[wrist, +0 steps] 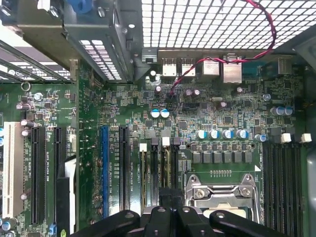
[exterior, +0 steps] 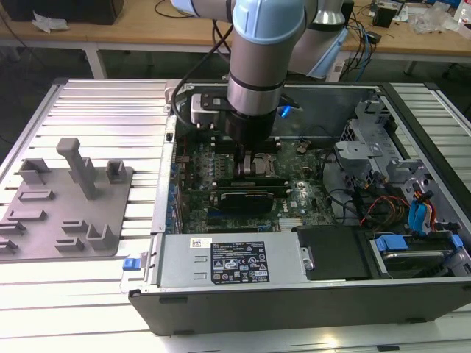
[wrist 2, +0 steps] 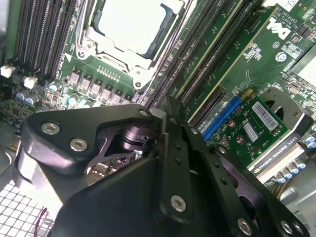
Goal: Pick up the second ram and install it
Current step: 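Press down the second ram until it locks into place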
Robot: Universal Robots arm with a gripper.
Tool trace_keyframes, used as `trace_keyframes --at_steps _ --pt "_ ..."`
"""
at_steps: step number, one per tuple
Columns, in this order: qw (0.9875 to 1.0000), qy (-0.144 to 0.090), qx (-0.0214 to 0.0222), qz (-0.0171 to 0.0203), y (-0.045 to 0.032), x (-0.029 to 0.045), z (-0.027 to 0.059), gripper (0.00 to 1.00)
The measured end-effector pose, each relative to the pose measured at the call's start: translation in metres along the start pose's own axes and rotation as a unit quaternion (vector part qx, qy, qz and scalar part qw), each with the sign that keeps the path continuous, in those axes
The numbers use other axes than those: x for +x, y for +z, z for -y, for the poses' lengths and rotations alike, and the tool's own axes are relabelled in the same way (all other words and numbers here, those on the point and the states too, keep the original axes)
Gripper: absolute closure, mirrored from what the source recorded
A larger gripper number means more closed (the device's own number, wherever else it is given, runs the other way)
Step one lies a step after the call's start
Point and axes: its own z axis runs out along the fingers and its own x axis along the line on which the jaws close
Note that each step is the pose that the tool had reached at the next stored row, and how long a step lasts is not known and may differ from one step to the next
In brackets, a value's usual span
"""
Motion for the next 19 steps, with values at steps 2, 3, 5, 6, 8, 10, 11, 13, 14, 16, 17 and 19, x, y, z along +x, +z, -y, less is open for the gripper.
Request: trace_keyframes --at_steps 2,3,5,6,8,10,11,13,14,16,17,19 --pt "1.0000 0.000 0.0000 0.0001 0.0002 0.0000 0.0000 0.92" --pt "1.0000 0.000 0.0001 0.0002 0.0002 -0.0001 0.0000 0.92" --pt "1.0000 0.000 0.0001 0.0002 0.0007 0.0000 0.0000 0.92" --pt "1.0000 0.000 0.0000 0.0003 0.0013 0.0000 0.0000 0.92" --pt "1.0000 0.000 0.0001 0.0002 0.0015 0.0000 0.0000 0.92" --pt "1.0000 0.000 0.0001 0.0002 0.0016 0.0000 0.0000 0.92" --pt "1.0000 0.000 0.0001 0.0003 0.0014 0.0000 0.0001 0.92" --pt "1.0000 0.000 0.0007 0.0011 -0.0015 -0.0004 0.0001 0.92" --pt "1.0000 0.000 0.0001 0.0003 -0.0067 -0.0004 -0.0002 0.92" --pt "1.0000 0.000 0.0001 0.0003 -0.0146 -0.0006 -0.0006 0.92" --pt "1.0000 0.000 0.0001 0.0002 -0.0175 -0.0008 -0.0008 0.92" --pt "1.0000 0.000 0.0001 0.0003 -0.0236 -0.0010 -0.0011 0.92"
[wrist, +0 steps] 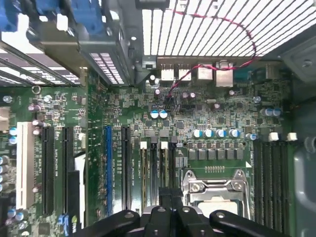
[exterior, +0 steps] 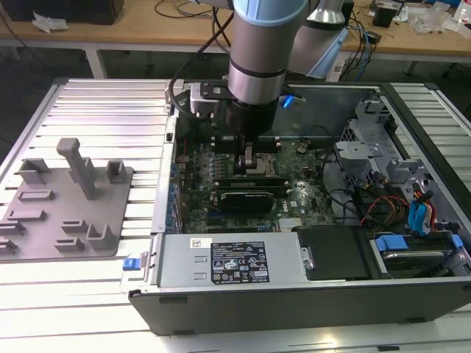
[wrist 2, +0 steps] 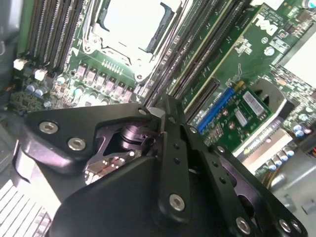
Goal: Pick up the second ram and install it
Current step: 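Press down the second ram until it locks into place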
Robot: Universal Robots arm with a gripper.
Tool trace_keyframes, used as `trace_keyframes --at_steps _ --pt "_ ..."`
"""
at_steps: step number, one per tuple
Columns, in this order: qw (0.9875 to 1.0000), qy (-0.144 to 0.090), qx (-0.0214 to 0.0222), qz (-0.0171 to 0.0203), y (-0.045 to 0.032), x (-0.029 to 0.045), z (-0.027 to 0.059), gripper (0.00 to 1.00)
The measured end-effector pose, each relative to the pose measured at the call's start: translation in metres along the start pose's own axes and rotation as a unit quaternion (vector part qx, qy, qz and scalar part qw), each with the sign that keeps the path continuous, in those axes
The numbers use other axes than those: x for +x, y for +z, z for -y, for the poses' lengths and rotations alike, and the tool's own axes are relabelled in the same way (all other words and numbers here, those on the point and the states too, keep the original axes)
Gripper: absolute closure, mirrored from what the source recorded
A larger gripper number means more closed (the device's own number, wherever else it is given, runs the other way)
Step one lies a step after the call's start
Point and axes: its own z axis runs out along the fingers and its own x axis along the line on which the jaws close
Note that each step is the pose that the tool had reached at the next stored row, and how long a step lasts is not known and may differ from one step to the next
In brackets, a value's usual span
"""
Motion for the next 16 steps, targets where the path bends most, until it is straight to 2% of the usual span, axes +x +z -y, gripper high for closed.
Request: trace_keyframes --at_steps 1,4,6,8,10,16 --pt "1.0000 0.000 0.0000 -0.0001 -0.0031 -0.0001 -0.0002 0.92" --pt "1.0000 0.000 -0.0001 -0.0001 -0.0037 -0.0002 0.0028 0.92" --pt "1.0000 0.000 0.0000 0.0000 -0.0041 -0.0003 0.0132 0.92" --pt "1.0000 0.000 0.0000 -0.0001 -0.0048 -0.0004 0.0278 0.92" --pt "1.0000 0.000 0.0000 0.0000 -0.0051 -0.0005 0.0356 0.92" --pt "1.0000 0.000 0.0000 0.0000 -0.0051 -0.0005 0.0362 0.92"
